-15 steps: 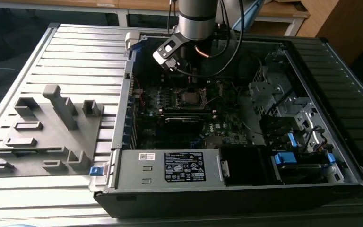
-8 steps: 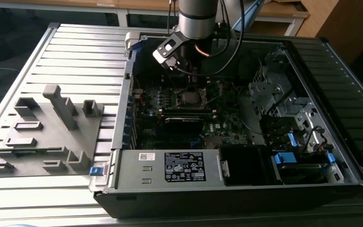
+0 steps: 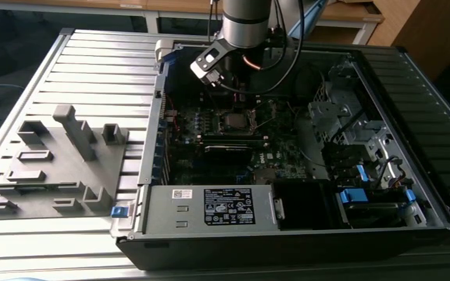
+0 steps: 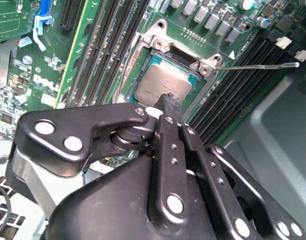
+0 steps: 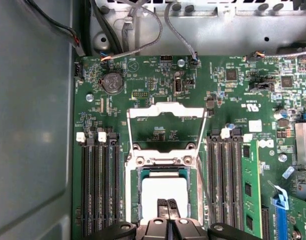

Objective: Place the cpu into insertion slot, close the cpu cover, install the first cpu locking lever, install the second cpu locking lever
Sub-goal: 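Close the cpu cover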

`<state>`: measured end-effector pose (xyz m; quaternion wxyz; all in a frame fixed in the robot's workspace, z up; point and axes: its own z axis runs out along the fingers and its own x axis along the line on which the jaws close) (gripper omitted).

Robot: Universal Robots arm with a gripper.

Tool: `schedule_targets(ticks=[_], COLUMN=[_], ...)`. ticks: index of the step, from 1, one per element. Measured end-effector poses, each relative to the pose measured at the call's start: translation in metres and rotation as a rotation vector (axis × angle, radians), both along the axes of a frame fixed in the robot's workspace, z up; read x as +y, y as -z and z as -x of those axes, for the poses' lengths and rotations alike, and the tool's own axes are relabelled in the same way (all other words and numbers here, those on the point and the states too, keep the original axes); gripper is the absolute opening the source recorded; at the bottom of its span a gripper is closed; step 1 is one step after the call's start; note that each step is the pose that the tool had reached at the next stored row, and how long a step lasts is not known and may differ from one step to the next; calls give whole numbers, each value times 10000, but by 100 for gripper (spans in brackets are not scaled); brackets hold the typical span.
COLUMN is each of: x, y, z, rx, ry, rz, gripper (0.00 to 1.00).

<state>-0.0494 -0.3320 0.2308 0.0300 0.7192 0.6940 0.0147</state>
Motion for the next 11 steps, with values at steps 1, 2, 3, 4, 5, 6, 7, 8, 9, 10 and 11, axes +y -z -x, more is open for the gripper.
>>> schedule_targets(ticks=[1, 2, 3, 4, 5, 6, 7, 8, 9, 10, 11], x=[0, 0, 0, 0, 0, 0, 0, 0, 0, 0, 0], y=[0, 0, 0, 0, 0, 0, 0, 1, 2, 2, 2], z=[-4, -6, -7, -7, -7, -7, -7, -7, -7, -7, -7], rx=[0, 0, 0, -1, 5, 5, 5, 5, 5, 5, 5], ry=[-1, -1, -1, -1, -1, -1, -2, -1, -1, -1, -1], rz=[0, 1, 1, 0, 0, 1, 1, 1, 0, 0, 1], gripper=[11, 11, 11, 11, 11, 11, 11, 11, 11, 11, 11])
